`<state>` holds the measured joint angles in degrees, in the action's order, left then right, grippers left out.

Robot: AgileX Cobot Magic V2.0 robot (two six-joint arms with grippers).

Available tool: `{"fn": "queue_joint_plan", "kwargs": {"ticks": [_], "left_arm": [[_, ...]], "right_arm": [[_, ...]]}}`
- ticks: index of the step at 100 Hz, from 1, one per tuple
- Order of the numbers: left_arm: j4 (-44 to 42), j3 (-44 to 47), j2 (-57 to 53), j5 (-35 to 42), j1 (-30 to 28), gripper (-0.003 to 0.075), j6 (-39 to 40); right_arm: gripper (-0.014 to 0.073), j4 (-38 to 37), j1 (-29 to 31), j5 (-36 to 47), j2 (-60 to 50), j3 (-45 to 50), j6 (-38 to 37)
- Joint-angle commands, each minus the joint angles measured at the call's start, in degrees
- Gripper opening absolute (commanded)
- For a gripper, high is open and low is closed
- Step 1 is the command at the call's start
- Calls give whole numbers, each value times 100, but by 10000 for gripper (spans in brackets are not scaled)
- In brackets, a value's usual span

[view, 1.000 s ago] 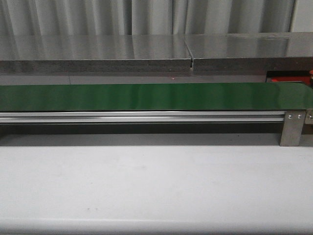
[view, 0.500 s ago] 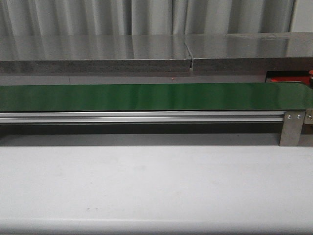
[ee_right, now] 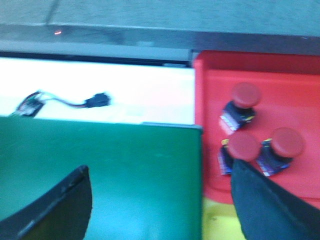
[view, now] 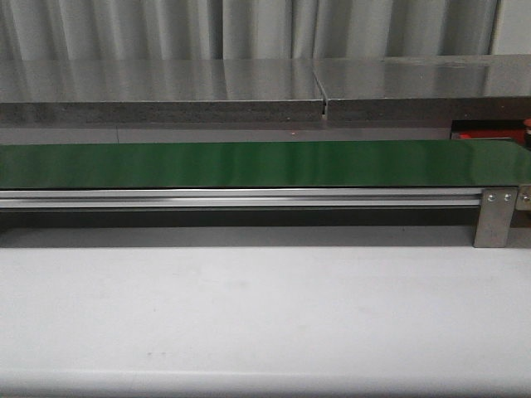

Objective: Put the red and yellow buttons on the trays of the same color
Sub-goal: 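Return the right gripper to its pose beside the belt end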

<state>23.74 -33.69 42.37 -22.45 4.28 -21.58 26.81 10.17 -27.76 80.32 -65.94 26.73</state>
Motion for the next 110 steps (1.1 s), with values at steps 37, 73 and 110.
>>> {"fn": "queue_joint_plan", "kwargs": {"ticks": [37,73,110], "left_arm": [[130,-159,-24,393,38,-19,19],[130,-159,-24,393,38,-19,19],[130,-159,-24,393,38,-19,19]], "right_arm": [[538,65,-456,467,-2877,2292,95],[59,65,-456,85,-4665,3231,95],[-117,65,-456,74,-4793,3234,95]]}}
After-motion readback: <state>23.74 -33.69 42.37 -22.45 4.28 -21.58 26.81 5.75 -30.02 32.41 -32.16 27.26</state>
